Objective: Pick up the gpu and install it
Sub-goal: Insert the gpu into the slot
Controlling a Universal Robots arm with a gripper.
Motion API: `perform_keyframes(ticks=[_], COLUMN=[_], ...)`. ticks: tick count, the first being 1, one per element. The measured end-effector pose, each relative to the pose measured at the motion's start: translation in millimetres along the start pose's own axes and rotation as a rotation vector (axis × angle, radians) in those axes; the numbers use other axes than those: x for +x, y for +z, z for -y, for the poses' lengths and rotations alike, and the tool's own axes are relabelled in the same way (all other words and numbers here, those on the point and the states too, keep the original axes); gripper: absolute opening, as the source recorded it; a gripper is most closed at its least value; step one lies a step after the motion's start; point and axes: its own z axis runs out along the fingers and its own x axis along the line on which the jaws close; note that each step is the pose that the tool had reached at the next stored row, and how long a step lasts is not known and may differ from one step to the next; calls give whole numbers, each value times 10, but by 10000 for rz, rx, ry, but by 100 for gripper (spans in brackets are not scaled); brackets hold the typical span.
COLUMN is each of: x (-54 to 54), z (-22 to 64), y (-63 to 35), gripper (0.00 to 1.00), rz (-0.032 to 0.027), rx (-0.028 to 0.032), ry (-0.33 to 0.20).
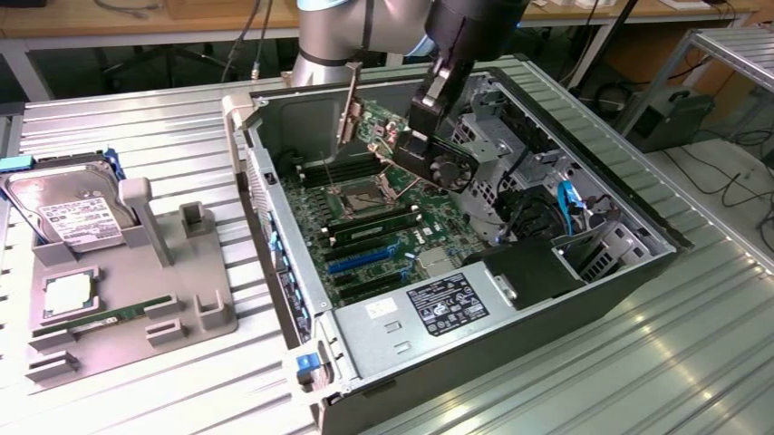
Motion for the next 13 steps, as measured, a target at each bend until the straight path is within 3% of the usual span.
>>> perform_keyframes(ticks=[13], x=[-1], z=[2], y=[20], gripper=[26], rz=[-277], rx=[90], ry=[-3411])
